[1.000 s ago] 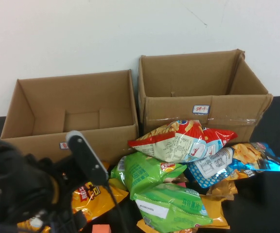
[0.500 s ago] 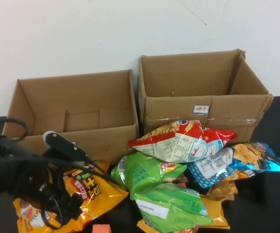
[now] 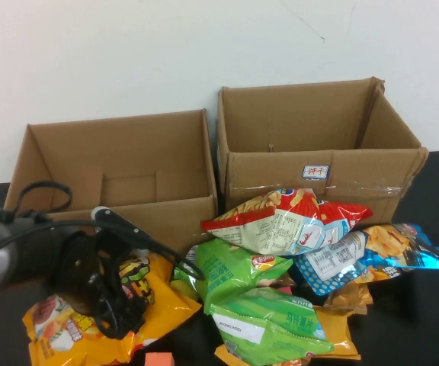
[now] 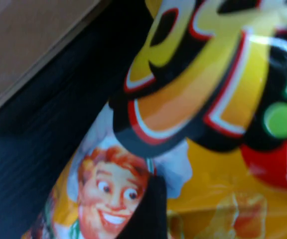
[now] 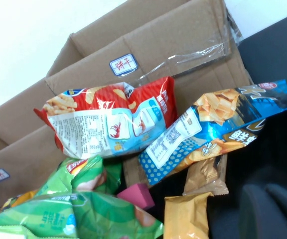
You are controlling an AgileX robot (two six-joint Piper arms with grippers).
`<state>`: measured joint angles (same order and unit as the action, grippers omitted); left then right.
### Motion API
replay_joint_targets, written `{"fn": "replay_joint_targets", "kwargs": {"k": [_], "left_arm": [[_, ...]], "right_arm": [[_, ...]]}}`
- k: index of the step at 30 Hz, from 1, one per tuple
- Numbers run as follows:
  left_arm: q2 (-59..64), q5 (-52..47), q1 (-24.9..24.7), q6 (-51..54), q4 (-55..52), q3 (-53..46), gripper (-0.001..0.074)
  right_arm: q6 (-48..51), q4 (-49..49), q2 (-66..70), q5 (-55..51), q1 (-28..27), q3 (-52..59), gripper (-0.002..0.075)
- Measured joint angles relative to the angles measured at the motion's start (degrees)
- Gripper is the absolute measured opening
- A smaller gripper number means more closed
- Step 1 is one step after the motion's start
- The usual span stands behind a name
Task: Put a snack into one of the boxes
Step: Pick up the potato chip
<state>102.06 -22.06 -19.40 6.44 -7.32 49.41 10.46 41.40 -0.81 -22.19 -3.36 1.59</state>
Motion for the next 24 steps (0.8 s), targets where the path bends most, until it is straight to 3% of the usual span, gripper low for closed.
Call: {"fn": "replay_joint_targets", "kwargs": {"k": [5,7,10,11,16,20,24], "left_arm": [[3.91,-0.84,0.12,0.00,-0.48,2.90,0.0673],[4.65,-1.12,0.12,0.00,-0.87,3.30,0.0573],[4.79,-1.19,0.12,0.00,-1.58,3.62,0.0329],[4.51,-1.19,0.12,0.00,-1.72,3.75,0.0291],[2.51,-2.10,0.12,0.13,-1.19,3.88,0.0260],[-3.05,-4.74,0.12,0.28,2.28,3.43,0.0107],[-12.45,-8.69,0.12,2.87,7.68,3.28,0.0104]], "right_arm": [[0.10,0.13,0.00,-0.22,0.00,0.00,-0.0001],[0.10,0.13,0.00,-0.31,0.00,0.00,-0.0001],[0.10,0.24,0.00,-0.44,0.00,0.00,-0.0001],[0.10,0.24,0.00,-0.44,0.00,0.00,-0.0001],[0.10,0.34,0.00,-0.44,0.00,0.00,-0.0001],[0.10,0.34,0.00,-0.44,0.00,0.00,-0.0001],[0.10,0.36,0.00,-0.44,0.00,0.00,-0.0001]]}}
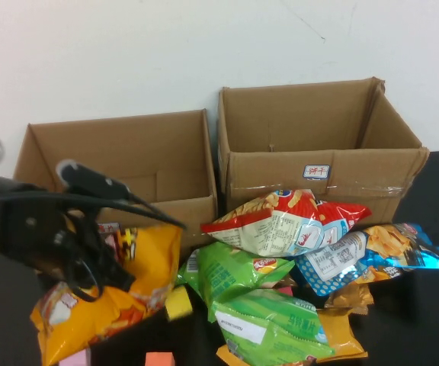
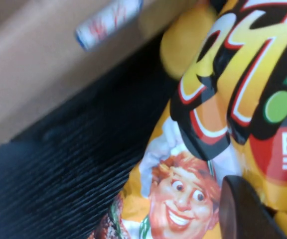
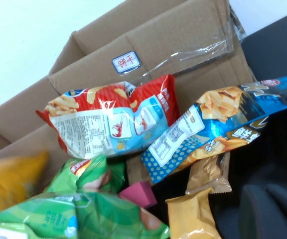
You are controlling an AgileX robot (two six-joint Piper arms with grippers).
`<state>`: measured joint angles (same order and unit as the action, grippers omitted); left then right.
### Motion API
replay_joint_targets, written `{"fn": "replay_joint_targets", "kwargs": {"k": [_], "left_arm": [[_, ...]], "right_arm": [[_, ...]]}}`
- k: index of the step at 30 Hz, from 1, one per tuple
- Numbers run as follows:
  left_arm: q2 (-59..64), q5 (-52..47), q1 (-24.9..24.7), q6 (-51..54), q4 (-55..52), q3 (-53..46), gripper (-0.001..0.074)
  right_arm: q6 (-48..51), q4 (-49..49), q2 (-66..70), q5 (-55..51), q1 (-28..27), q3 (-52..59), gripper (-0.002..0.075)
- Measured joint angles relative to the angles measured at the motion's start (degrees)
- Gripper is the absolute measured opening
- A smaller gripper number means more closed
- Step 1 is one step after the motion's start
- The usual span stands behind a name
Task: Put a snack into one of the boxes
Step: Pick up the potato chip, then place the potato chip in the potato chip box
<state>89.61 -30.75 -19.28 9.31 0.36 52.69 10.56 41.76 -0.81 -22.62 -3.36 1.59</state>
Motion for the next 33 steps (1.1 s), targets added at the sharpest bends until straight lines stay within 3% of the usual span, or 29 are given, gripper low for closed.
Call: {"fn": "replay_joint_targets", "kwargs": {"k": [8,15,23,33], "left_arm": [[-20.19,-6.65,0.00,6.48,6.40,-0.11,0.0088],[-29.93,7.30,0.11,3.95,1.22,-0.11,0.0085],[-17.21,27.81,6.30,-0.25,-1.67,0.01,0.0076],[8.21,34.25,10.05,-0.72,-3.26,13.08,0.0067]], "right_arm": [[0.27,0.10,0.00,0.00,0.00,0.00,-0.0001],[1.00,0.32,0.00,0.00,0.00,0.00,-0.0001],[1.13,0.53,0.00,0.00,0.00,0.00,-0.0001],[1.16,0.74,0.00,0.00,0.00,0.00,-0.0001]]}}
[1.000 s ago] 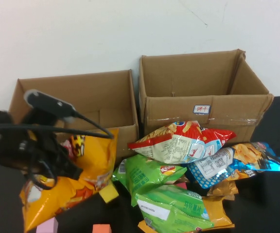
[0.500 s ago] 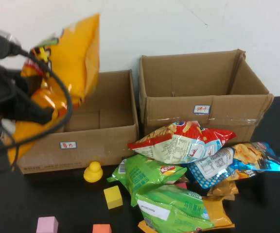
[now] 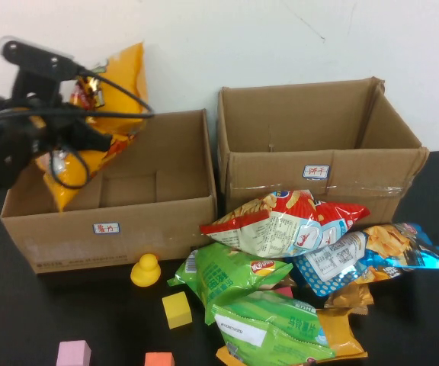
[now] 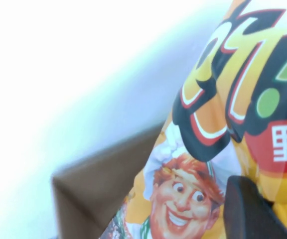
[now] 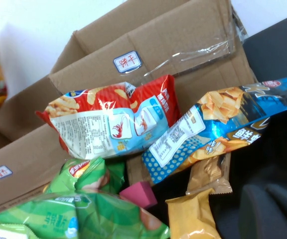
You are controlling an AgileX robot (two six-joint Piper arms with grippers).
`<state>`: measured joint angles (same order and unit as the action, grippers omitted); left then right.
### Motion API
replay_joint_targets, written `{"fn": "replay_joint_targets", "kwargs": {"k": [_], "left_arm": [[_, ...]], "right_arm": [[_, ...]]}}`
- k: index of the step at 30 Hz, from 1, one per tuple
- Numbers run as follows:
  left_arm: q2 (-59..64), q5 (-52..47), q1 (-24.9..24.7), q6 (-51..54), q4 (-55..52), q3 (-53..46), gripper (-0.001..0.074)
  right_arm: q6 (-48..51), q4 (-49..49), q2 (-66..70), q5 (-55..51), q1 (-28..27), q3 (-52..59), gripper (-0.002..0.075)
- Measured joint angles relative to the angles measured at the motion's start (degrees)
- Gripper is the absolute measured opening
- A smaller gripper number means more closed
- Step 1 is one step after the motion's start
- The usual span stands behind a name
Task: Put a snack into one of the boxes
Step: Place the potato chip in the potato chip box, then pick up the biscuit
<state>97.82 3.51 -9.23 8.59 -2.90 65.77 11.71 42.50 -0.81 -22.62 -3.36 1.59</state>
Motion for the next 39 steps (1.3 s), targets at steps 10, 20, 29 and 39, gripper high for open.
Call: {"fn": "replay_joint_targets", "kwargs": {"k": [10,20,29,39], "left_arm": [[13.69,-3.51,0.13,-0.13,1.20,9.43,0.0451],[-0.93,-17.58,0.13,-0.23,-2.93,9.43,0.0284],[-30.19,-18.90,0.13,-0.23,2.90,-6.95,0.0008],[-61.30,-20.03,0.13,-0.45,12.82,-34.90,-0.0001]], "right_arm": [[0.10,0.00,0.00,0.00,0.00,0.00,-0.0001],[0.10,0.00,0.00,0.00,0.00,0.00,-0.0001],[8.45,6.92,0.00,0.00,0.00,0.00,-0.0001],[29.26,15.06,3.52,-4.25,0.00,-7.81,-0.0001]]}}
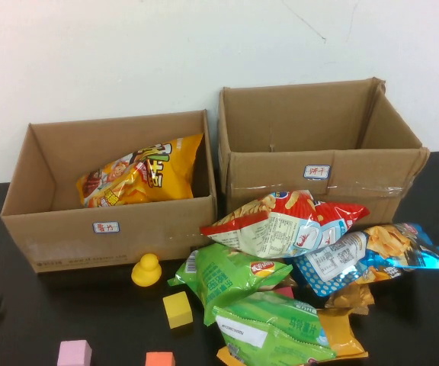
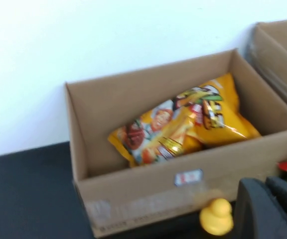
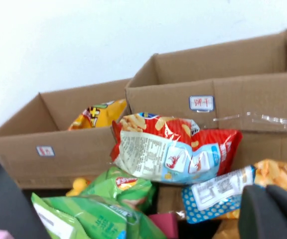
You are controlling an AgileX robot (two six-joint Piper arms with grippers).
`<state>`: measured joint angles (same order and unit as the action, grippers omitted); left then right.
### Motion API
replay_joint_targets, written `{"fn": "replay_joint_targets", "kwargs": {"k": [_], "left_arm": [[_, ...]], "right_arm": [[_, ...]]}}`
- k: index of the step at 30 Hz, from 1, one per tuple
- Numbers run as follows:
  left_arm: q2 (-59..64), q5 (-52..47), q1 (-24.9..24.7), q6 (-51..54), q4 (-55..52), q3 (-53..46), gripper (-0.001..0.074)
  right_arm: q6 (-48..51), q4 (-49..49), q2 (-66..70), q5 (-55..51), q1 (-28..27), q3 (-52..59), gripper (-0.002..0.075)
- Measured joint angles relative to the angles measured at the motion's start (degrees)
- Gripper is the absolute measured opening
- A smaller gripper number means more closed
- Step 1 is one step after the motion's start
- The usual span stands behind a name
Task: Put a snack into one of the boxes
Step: Pick up the biscuit
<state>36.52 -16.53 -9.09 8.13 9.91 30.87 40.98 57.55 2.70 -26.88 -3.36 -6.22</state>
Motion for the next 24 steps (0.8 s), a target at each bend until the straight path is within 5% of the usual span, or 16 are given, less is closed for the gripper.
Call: {"fn": "replay_joint_targets", "kwargs": {"k": [12,19,24], "left_arm": [[-30.77,-10.39,0.00,-0.95,4.04,-13.72,-0.0001],[-35.85,-16.06,0.00,-3.20,5.08,-14.79,-0.0001],[-35.87,-16.17,0.00,-3.56,5.17,-14.79,-0.0001]], "right_arm": [[21.10,0.13,30.35,-12.09,0.00,-18.56,-0.0001],[25.47,-8.54,44.77,-23.87,0.12,-29.55,-0.0001],[23.83,-16.80,52.37,-26.78,5.42,-37.44,-0.0001]]}}
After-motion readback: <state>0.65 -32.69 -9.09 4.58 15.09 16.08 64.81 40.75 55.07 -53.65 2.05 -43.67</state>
